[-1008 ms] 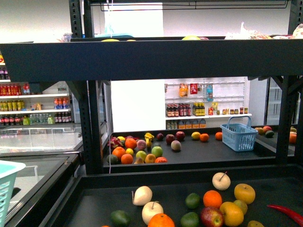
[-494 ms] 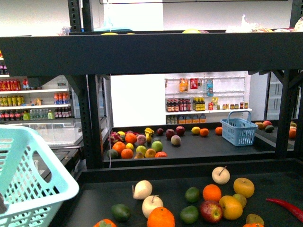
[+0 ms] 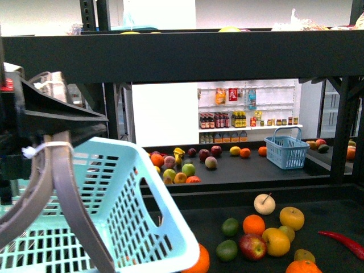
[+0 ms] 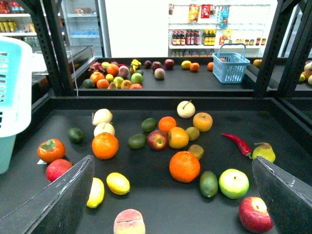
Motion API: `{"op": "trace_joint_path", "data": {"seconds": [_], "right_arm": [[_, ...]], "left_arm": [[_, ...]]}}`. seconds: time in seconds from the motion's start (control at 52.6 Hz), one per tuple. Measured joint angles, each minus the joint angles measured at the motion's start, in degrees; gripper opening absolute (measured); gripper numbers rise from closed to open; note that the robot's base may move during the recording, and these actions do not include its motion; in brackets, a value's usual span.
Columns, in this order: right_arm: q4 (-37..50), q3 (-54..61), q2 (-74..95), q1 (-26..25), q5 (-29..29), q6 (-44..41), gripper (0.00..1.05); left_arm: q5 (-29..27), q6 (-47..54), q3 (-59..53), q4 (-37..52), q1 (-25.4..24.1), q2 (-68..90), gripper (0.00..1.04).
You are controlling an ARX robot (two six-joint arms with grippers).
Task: Pick lemon from shelf
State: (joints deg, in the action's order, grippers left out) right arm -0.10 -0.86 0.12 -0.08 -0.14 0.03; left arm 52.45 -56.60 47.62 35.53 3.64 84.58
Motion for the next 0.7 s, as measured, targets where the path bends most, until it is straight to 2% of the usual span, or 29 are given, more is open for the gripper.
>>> {"op": "trace_joint_path", "data": {"seconds": [0.171,0.703], "right_arm": [[0.0,0.0,0.0,0.0,0.0,0.0,0.97],[0.0,0.0,0.0,0.0,0.0,0.0,0.97]], "left_arm": [[-1.5,-0.9,0.5,1.2,4.7,2.4,0.08],[-6.3,-2.1,7.9,5.8,11.4,10.8,0.08]]}}
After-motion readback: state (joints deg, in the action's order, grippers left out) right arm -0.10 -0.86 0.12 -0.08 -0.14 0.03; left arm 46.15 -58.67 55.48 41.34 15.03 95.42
